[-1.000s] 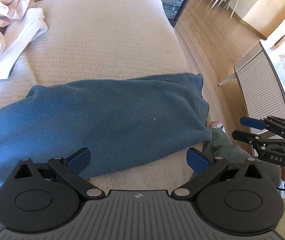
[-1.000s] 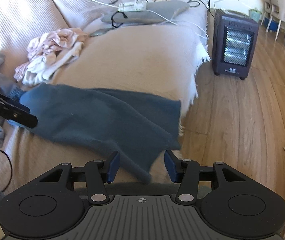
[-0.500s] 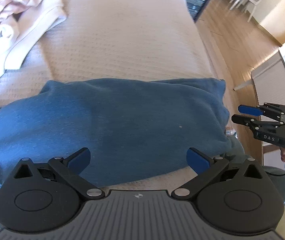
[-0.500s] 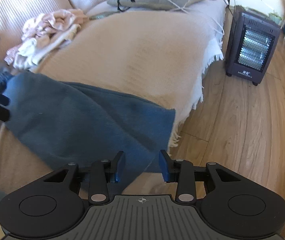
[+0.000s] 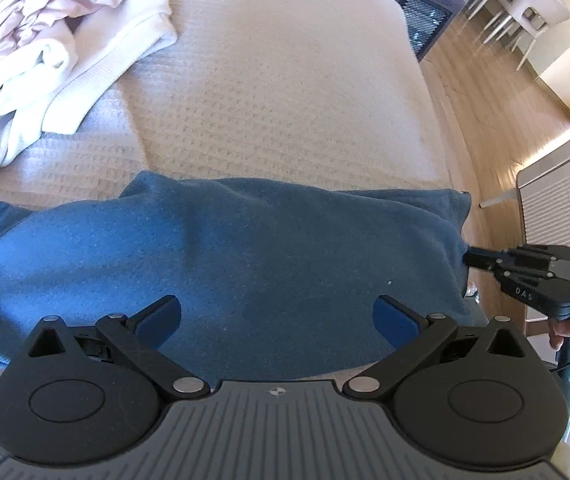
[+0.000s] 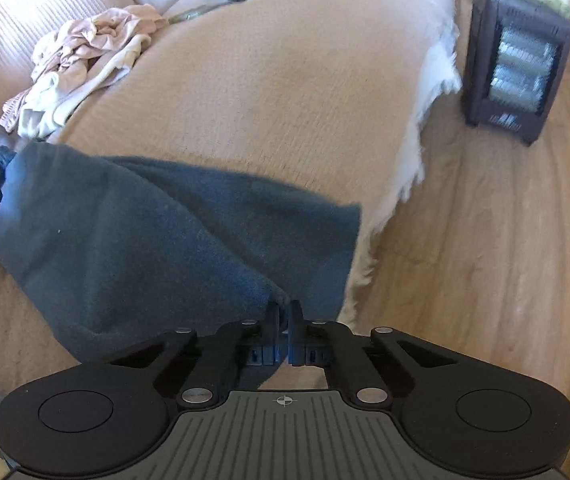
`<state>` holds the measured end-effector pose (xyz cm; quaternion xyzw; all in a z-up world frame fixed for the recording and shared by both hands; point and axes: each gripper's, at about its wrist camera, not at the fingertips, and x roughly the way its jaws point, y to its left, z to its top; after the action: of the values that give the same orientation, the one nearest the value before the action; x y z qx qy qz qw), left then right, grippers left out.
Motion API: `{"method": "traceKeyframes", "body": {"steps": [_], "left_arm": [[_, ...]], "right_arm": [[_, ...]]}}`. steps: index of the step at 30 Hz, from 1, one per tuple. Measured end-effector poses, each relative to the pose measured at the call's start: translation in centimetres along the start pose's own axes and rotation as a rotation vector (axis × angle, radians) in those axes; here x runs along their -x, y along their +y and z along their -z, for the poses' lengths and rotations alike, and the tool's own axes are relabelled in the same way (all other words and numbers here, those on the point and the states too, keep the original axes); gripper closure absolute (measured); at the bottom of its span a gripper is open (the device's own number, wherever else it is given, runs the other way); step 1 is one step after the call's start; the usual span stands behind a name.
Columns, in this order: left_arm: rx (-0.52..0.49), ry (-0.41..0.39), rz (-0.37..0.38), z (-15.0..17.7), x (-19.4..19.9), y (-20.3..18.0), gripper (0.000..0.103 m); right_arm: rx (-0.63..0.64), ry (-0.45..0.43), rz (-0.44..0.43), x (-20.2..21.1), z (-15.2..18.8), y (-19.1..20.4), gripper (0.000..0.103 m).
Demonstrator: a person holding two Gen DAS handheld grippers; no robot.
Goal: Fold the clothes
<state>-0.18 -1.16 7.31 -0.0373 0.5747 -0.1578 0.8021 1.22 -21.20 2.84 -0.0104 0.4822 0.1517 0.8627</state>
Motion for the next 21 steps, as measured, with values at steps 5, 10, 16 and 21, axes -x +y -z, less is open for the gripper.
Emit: {"method": "traceKeyframes", "body": {"steps": [5, 10, 16, 21], "left_arm": [[-0.024, -0.022, 0.013, -0.6, 0.3, -0.4, 0.0], [-0.039, -0.035, 0.016, -1.2, -0.2, -1.0, 0.0], [-0.034, -0.021, 0.006, -1.2, -0.6, -0.7, 0.0], [-0.031, -0.011, 0.005, -1.2, -1.1, -0.4, 0.0]], "right_arm": [[0.045, -0.055, 0.082, 2.3, -2.0, -1.0, 0.101], [0.122, -0.059, 0.186, 0.6, -4.1, -0.8, 0.103], [0.008, -0.061, 0.055, 0.1, -4.3, -2.4, 0.102], [0.053, -0.037, -0.032, 0.7, -3.0, -1.8, 0.094]]}}
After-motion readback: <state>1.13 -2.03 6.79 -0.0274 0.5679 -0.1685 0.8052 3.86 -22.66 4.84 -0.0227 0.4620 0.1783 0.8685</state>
